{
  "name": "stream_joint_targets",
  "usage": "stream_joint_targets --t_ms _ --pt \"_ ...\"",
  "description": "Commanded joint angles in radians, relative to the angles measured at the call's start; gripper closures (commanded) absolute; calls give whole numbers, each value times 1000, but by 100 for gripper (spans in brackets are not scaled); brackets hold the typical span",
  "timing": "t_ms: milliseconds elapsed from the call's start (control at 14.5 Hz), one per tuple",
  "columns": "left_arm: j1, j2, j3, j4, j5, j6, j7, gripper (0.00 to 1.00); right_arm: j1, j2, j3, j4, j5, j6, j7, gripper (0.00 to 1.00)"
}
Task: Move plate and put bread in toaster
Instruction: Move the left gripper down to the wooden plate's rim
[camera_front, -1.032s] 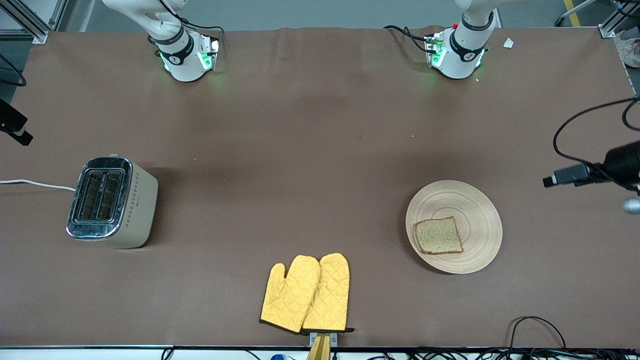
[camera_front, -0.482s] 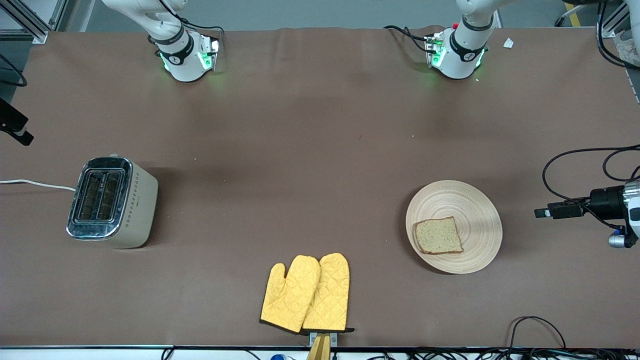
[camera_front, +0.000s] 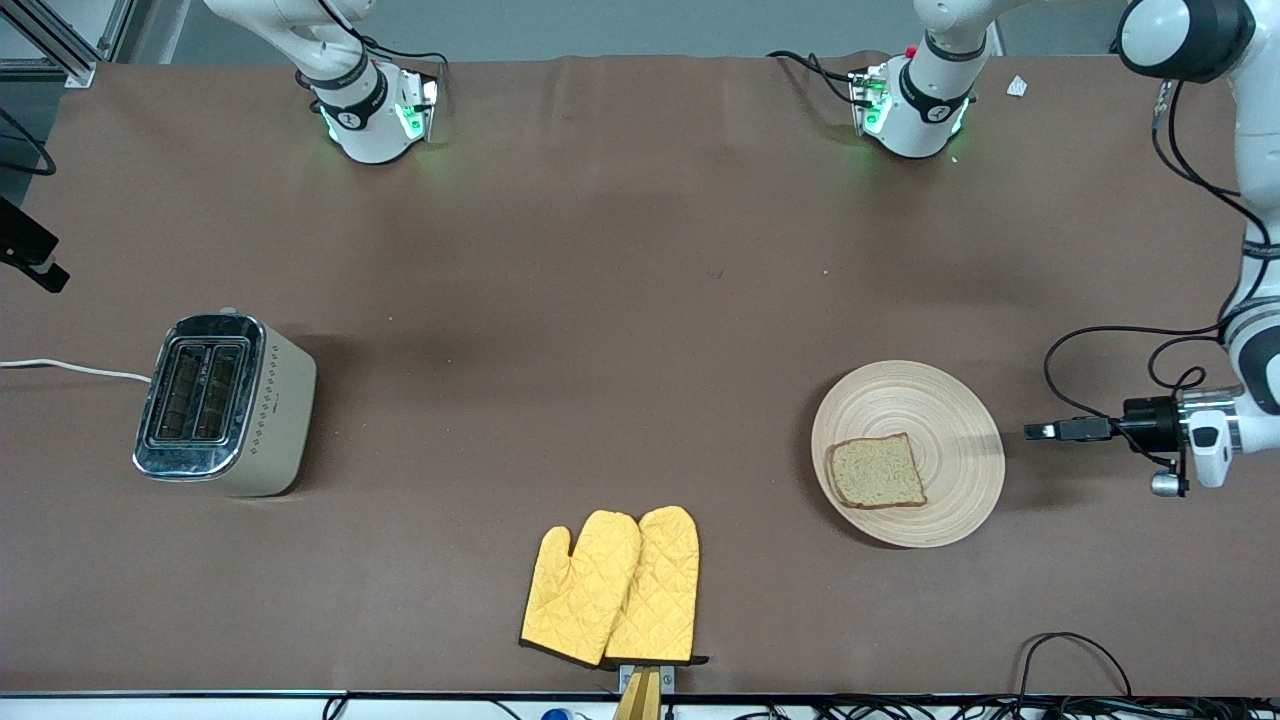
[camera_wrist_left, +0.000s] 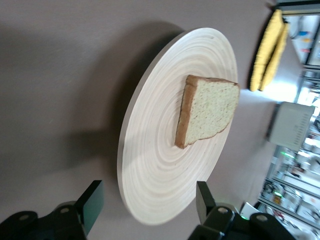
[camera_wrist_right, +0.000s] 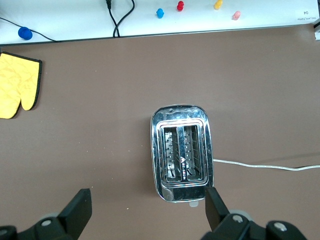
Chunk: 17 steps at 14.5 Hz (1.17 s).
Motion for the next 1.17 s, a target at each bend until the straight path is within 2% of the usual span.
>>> stream_joint_targets --t_ms 0,206,344,551,826,964,1101 --pt "11 60 -8 29 -47 37 87 23 -7 3 7 11 0 -10 2 0" --pt "8 83 -8 32 -50 47 94 27 -5 3 7 11 0 -10 3 0" --pt "-3 90 -17 33 -59 49 133 39 -7 3 7 11 0 -10 3 0" --pt "-6 98 -17 33 -64 49 147 63 -7 3 8 11 0 -10 3 0" --pt "-11 104 -20 33 -71 49 161 84 -8 9 7 5 0 -10 2 0" --pt "-14 103 -23 33 -77 47 184 95 -4 55 7 3 0 -10 0 0" --pt "-2 94 -71 36 -83 40 203 99 -5 55 7 3 0 -10 0 0"
